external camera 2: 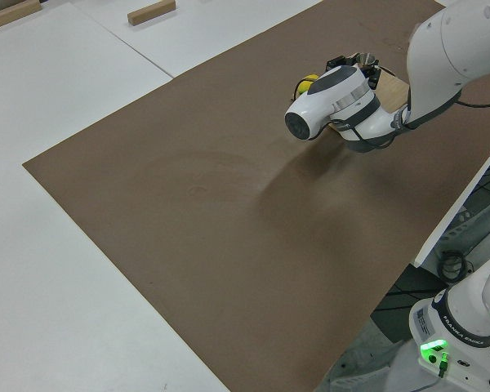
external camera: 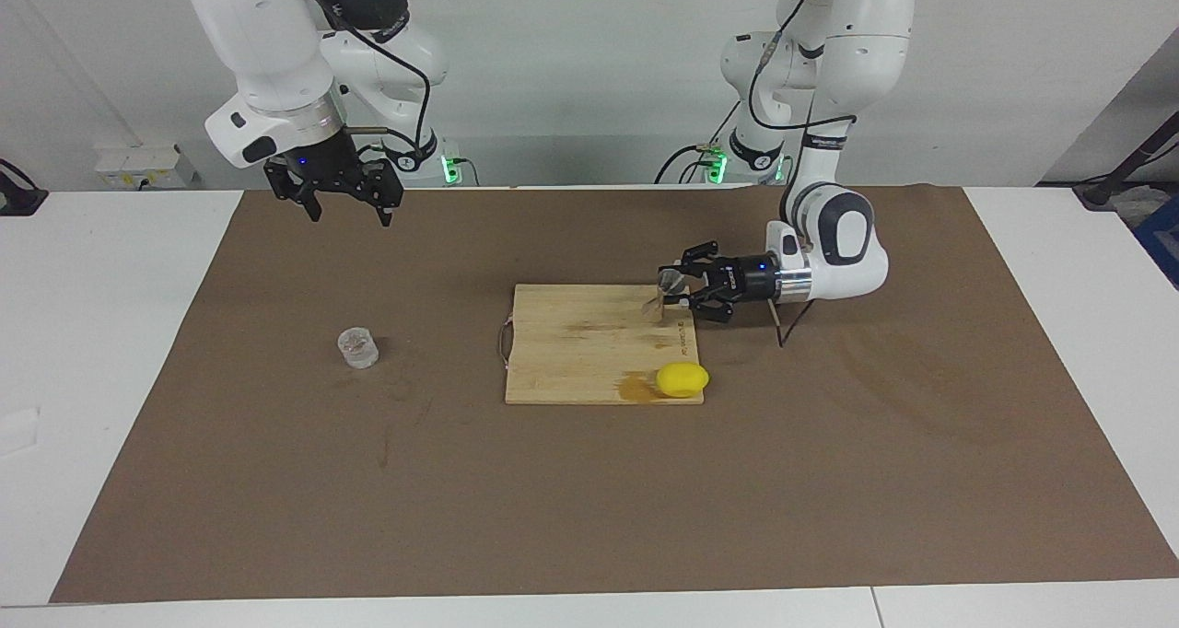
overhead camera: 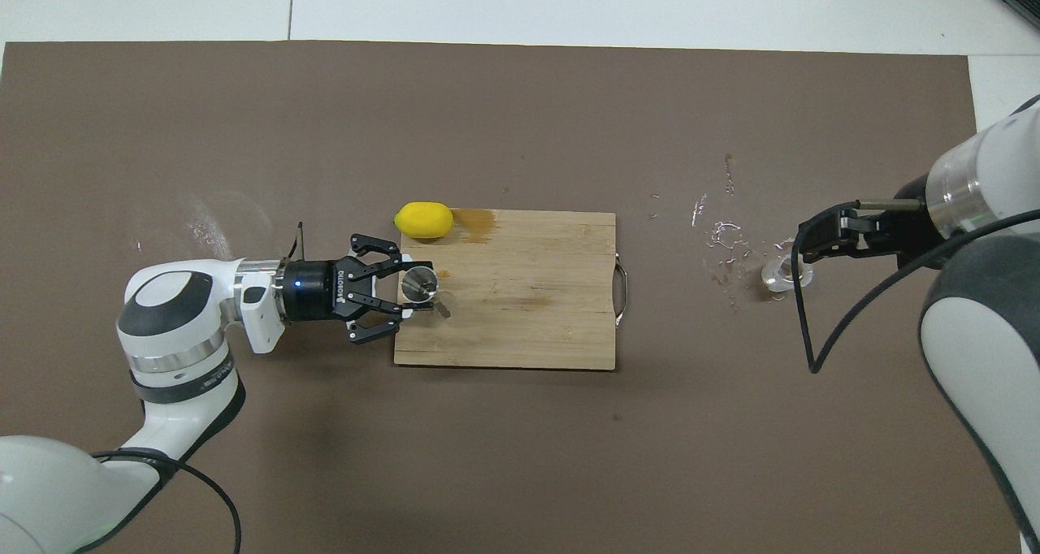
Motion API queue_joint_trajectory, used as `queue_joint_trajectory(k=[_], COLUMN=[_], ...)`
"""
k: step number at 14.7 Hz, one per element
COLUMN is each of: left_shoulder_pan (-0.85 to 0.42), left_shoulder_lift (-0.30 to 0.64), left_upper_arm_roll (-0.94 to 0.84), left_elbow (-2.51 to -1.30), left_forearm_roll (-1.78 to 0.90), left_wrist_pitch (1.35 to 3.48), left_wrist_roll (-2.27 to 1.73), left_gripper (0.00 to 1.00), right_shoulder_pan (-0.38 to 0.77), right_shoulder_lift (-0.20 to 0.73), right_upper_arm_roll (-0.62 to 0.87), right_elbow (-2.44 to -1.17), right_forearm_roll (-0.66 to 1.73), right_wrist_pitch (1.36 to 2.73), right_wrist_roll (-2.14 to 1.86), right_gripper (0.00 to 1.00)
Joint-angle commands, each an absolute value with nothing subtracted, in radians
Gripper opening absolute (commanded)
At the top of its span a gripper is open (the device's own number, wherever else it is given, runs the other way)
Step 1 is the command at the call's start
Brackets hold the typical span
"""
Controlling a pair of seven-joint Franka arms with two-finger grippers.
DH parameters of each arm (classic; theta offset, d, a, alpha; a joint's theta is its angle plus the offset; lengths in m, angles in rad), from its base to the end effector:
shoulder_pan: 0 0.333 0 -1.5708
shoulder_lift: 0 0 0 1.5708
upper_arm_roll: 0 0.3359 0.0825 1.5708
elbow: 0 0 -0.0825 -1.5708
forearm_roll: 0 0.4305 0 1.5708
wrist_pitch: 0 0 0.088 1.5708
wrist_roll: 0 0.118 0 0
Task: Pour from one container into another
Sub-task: 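Carry the metal cup with the left gripper onto the cutting board, then set the metal cup on the board while the right gripper reaches the glass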
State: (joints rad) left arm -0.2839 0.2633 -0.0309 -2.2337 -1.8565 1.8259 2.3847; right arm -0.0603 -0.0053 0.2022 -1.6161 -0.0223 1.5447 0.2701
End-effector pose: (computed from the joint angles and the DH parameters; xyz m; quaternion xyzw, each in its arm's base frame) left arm 0.5257 -0.2639 0.2658 0.5579 -0.4516 0.4723 0.5116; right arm 0.5886 0.0817 0.6110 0.9973 -0.0640 -0.0300 0.0182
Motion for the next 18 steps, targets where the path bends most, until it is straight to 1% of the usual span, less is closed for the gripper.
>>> queue_joint_trajectory(k=[1, 4, 7, 13, 16, 17, 18], left_shoulder_pan=[-0.409, -0.509, -0.572, -0.591, -0.592, -0.592, -0.592], left_shoulder_lift=[0.250, 0.273, 0.294, 0.325, 0.331, 0.336, 0.344], left_upper_arm_roll=[-0.014, -0.015, -0.021, -0.043, -0.044, -0.046, -0.046], left_elbow=[-2.217, -2.168, -2.131, -2.132, -2.131, -2.131, -2.131], left_forearm_roll=[-1.986, -2.097, -2.172, -2.237, -2.241, -2.243, -2.241], left_wrist_pitch=[1.954, 2.086, 2.193, 2.218, 2.218, 2.218, 2.217], left_wrist_roll=[2.388, 2.505, 2.627, 2.732, 2.734, 2.734, 2.734], left_gripper=[0.16, 0.16, 0.16, 0.16, 0.17, 0.20, 0.51], right_shoulder_pan=[-0.086, -0.118, -0.173, -0.242, -0.296, -0.323, -0.353], right_shoulder_lift=[-0.021, -0.028, -0.028, -0.022, 0.053, 0.084, 0.109], right_upper_arm_roll=[0.207, 0.207, 0.207, 0.206, 0.206, 0.206, 0.206], right_elbow=[-1.647, -1.675, -1.724, -1.851, -1.856, -1.856, -1.856], right_forearm_roll=[0.002, 0.047, 0.132, 0.245, 0.276, 0.288, 0.290], right_wrist_pitch=[1.563, 1.571, 1.621, 1.773, 1.782, 1.782, 1.787], right_wrist_roll=[0.360, 0.503, 0.658, 0.993, 1.071, 1.069, 1.068], right_gripper=[0.99, 0.99, 0.99, 0.99, 0.99, 0.99, 0.99])
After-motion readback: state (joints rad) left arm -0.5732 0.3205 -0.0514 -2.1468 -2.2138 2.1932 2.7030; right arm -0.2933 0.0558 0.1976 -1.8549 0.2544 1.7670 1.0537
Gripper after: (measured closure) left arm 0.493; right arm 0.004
